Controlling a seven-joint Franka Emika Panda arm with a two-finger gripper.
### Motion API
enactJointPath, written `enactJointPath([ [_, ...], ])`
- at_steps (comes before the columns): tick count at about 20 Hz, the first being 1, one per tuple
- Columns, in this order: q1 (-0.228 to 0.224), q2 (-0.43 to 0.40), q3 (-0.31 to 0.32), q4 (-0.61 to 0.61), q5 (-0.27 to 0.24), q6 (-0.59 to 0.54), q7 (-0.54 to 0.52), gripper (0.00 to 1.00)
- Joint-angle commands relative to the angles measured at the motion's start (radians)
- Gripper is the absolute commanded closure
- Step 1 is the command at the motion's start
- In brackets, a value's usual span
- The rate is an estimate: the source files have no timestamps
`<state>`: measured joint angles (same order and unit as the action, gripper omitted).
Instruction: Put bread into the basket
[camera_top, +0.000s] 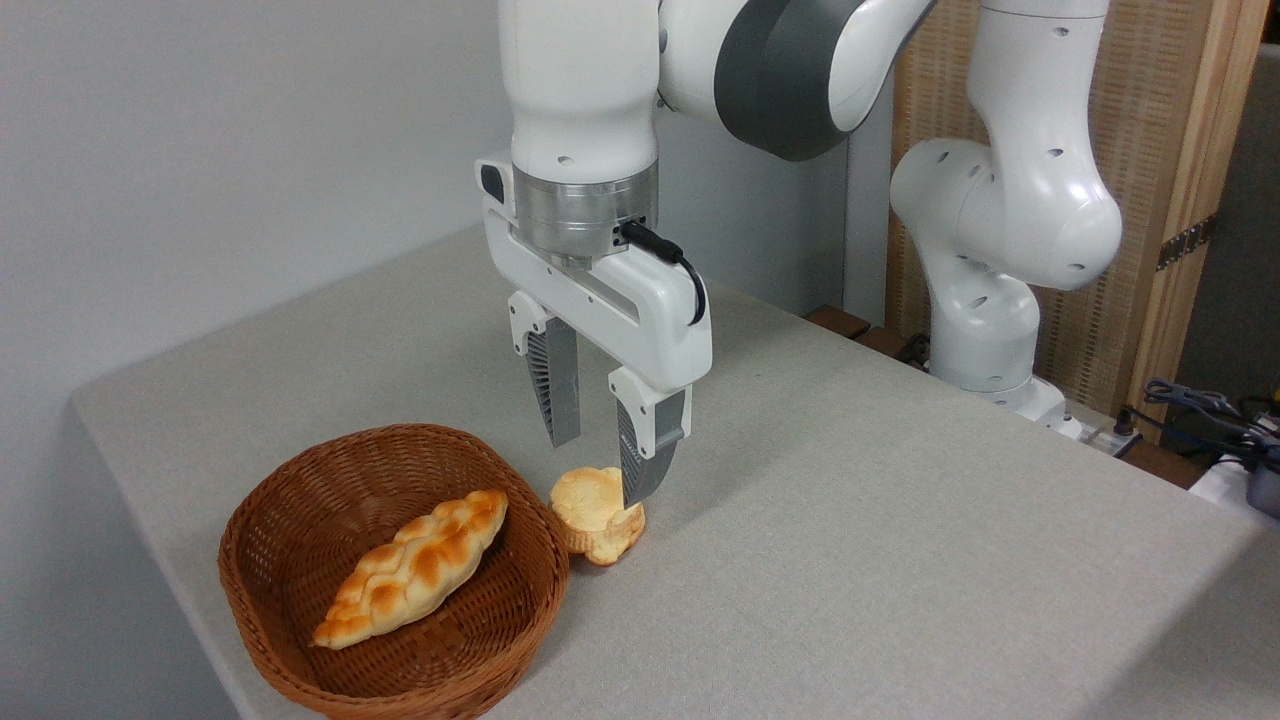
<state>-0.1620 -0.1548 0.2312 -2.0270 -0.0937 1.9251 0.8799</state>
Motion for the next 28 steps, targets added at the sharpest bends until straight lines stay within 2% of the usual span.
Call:
enactJointPath([
  [1, -0.007, 0.006, 0.008, 0.019, 0.017, -0.018, -0.015, 0.0],
  [24, -0.011, 0.028, -0.003, 0.016, 0.019, -0.02, -0.013, 0.0],
  [28, -0.056, 0.05, -0.003, -0.001, 0.017, -0.02, -0.018, 0.0],
])
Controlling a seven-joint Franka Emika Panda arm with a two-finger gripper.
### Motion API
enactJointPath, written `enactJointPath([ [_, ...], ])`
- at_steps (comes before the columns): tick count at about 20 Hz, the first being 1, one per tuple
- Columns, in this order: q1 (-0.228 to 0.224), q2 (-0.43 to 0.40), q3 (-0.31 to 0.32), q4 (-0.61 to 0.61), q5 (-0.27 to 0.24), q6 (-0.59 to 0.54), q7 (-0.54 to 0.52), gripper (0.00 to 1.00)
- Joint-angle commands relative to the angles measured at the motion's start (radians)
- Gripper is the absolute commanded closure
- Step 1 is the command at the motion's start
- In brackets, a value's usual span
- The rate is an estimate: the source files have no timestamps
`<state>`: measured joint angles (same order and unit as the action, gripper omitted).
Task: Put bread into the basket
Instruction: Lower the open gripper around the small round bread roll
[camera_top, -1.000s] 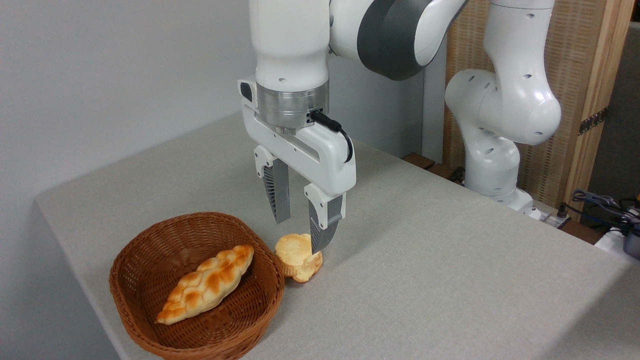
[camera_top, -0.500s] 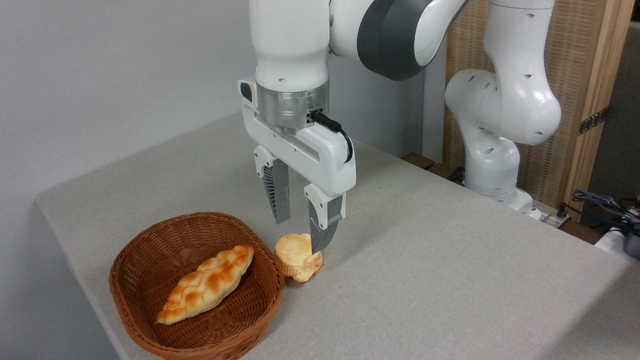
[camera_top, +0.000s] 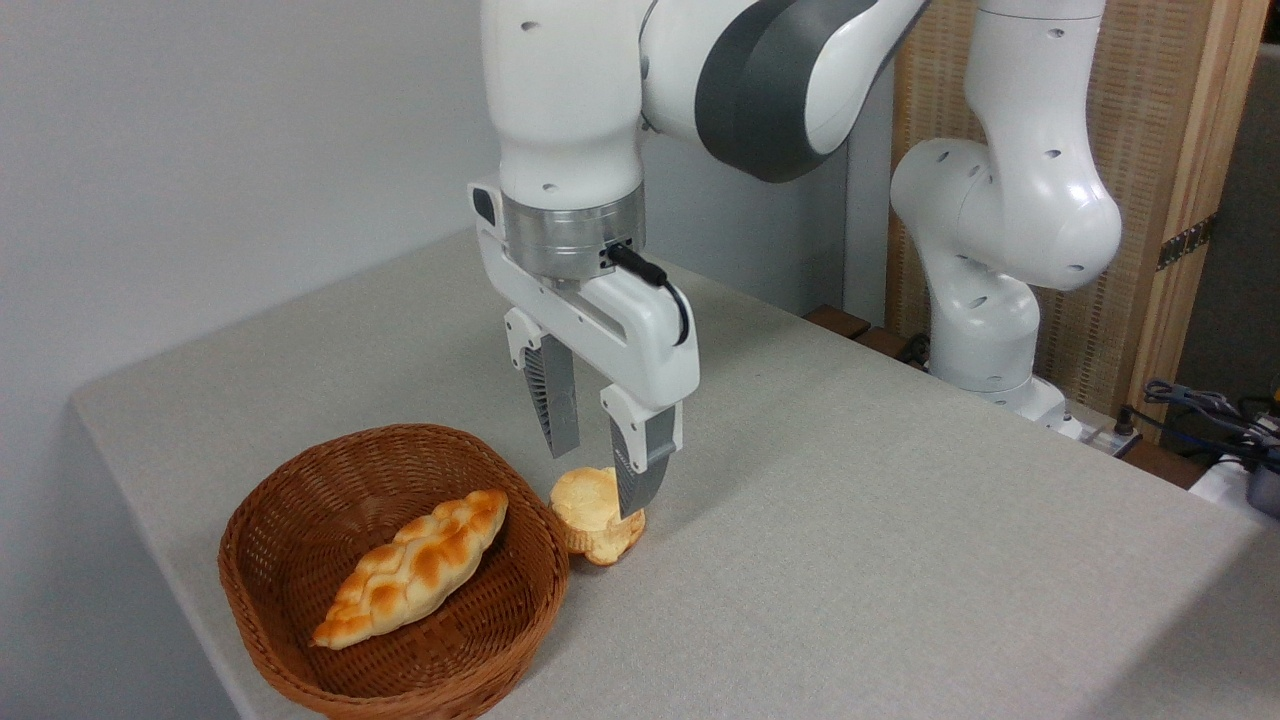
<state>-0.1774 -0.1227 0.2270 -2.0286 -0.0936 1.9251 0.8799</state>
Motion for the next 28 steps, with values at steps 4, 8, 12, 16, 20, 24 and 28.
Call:
enactJointPath([
  [4, -0.074, 0.032, 0.002, -0.038, 0.018, -0.018, -0.016, 0.0],
  [8, -0.089, 0.031, 0.002, -0.062, 0.018, -0.012, -0.015, 0.0],
  [12, -0.089, 0.031, 0.002, -0.093, 0.022, 0.024, -0.015, 0.0],
  [16, -0.112, 0.048, 0.002, -0.116, 0.035, 0.052, -0.015, 0.0],
  [20, -0.117, 0.064, 0.002, -0.121, 0.035, 0.077, -0.016, 0.0],
  [24, -0.136, 0.077, 0.002, -0.122, 0.035, 0.078, -0.016, 0.0],
  [28, -0.137, 0.077, 0.002, -0.122, 0.035, 0.078, -0.019, 0.19],
])
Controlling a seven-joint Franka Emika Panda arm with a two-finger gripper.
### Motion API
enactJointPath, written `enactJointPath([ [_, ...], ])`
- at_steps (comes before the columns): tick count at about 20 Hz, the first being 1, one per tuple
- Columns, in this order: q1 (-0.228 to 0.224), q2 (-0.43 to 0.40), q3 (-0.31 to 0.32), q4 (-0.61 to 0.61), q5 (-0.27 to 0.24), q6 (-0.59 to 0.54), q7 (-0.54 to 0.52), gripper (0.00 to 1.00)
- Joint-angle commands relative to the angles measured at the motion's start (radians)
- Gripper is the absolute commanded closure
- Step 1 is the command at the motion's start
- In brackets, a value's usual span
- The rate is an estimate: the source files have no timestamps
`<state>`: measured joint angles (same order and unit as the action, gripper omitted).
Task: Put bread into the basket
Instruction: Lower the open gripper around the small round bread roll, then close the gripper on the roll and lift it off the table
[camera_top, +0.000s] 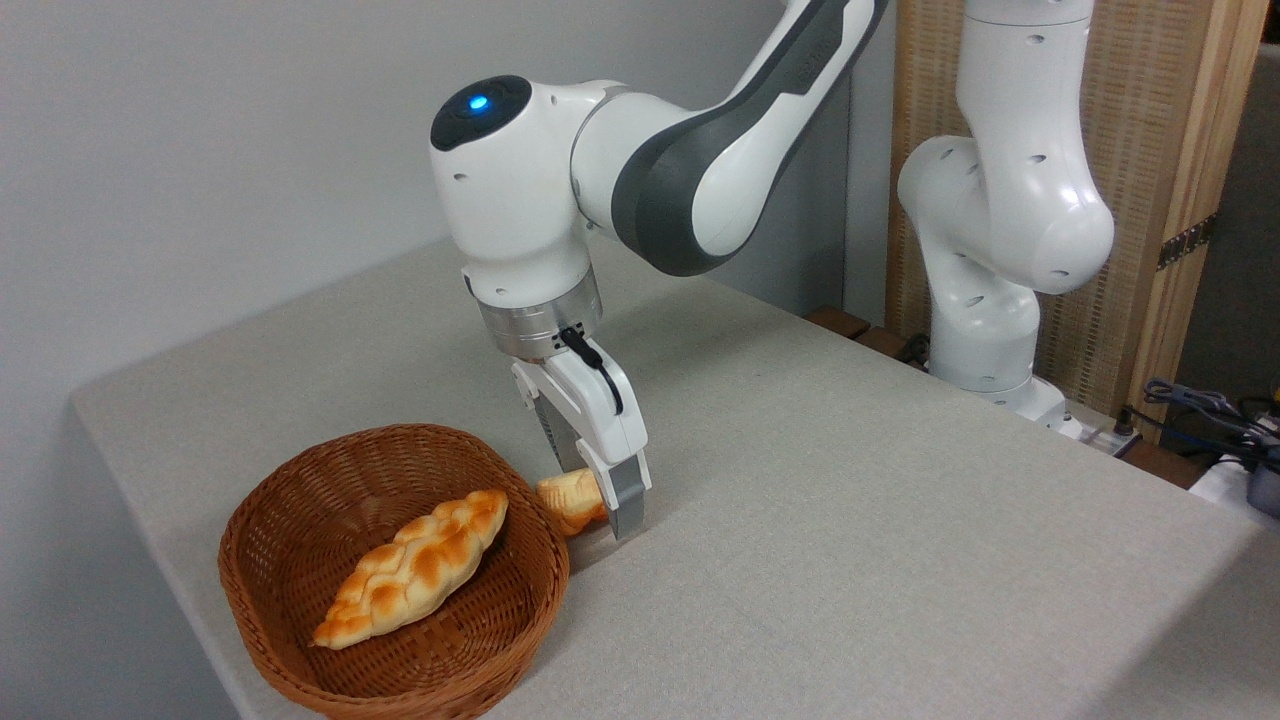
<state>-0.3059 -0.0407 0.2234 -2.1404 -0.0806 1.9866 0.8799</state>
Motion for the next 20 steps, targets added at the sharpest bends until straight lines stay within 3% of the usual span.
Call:
enactJointPath([
  [1, -0.009, -0.005, 0.005, -0.009, 0.022, 0.017, -0.021, 0.35],
  [5, -0.009, -0.005, 0.005, -0.009, 0.022, 0.015, -0.016, 0.64],
  [14, -0.009, -0.005, 0.005, -0.009, 0.022, 0.011, -0.006, 0.64],
  [20, 0.004, -0.039, 0.02, 0.014, 0.027, -0.1, -0.004, 0.65],
])
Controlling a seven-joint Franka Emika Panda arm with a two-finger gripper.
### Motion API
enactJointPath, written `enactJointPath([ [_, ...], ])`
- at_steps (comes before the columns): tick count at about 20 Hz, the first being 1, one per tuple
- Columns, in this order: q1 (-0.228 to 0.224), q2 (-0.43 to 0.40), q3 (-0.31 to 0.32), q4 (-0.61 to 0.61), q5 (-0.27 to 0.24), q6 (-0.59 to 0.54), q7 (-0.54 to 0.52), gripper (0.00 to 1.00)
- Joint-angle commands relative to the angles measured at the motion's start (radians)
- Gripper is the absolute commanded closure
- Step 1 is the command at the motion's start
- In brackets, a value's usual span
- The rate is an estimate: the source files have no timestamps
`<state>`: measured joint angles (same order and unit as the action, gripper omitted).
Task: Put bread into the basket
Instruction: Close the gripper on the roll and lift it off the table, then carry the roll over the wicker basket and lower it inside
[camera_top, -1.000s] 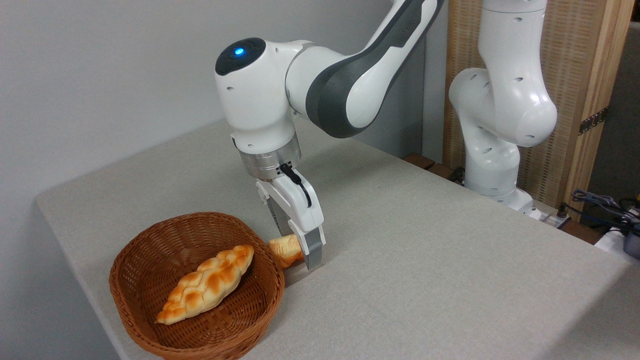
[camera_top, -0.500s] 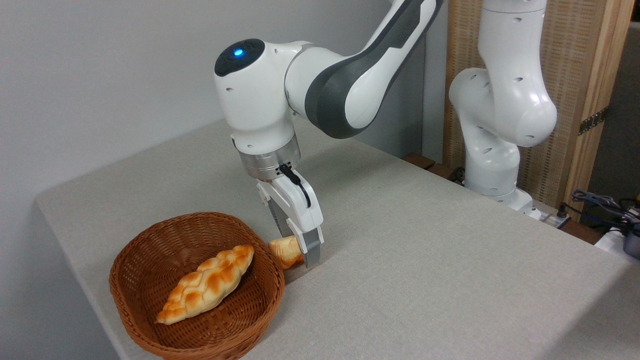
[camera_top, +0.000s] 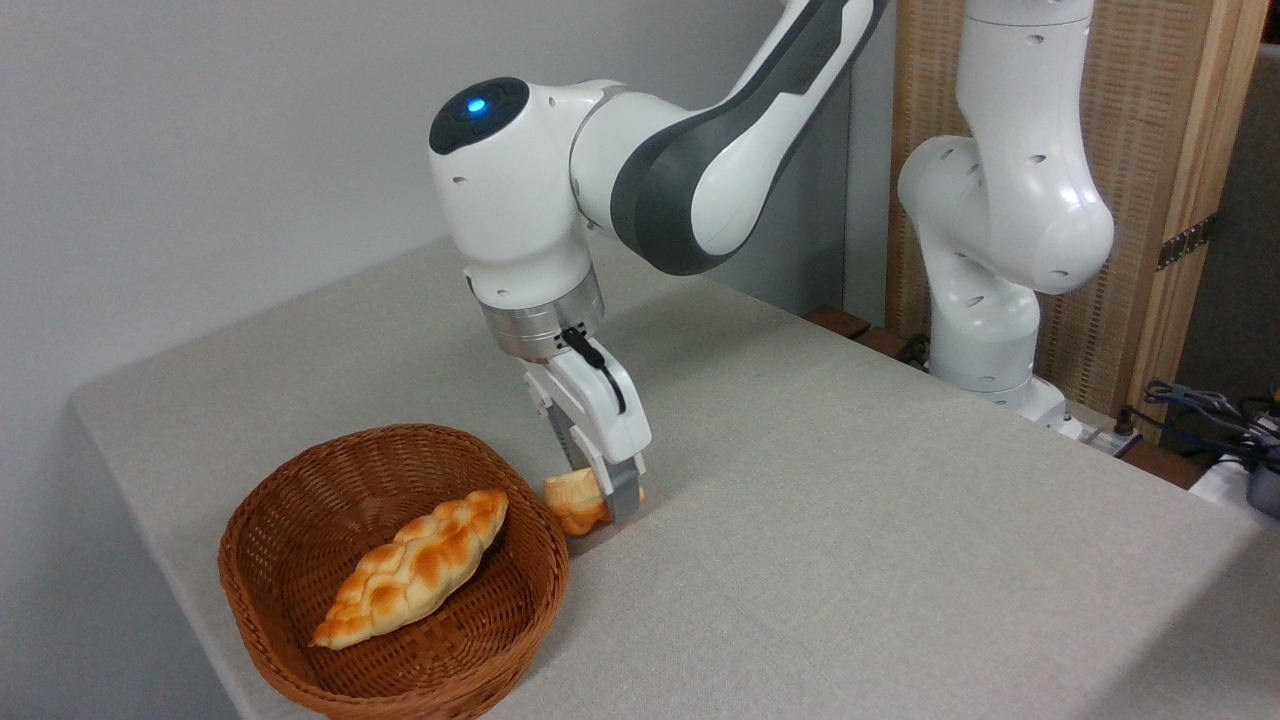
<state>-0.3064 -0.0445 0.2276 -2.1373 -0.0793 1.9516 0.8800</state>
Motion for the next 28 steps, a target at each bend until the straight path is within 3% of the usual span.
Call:
enactJointPath([
  [1, 0.006, -0.035, 0.021, 0.025, 0.026, -0.088, -0.003, 0.72],
  [3, 0.004, -0.034, 0.047, 0.054, 0.026, -0.123, -0.001, 0.72],
  [5, 0.006, -0.035, 0.053, 0.083, 0.026, -0.135, -0.001, 0.65],
  [28, 0.006, -0.035, 0.114, 0.188, 0.009, -0.134, 0.017, 0.71],
])
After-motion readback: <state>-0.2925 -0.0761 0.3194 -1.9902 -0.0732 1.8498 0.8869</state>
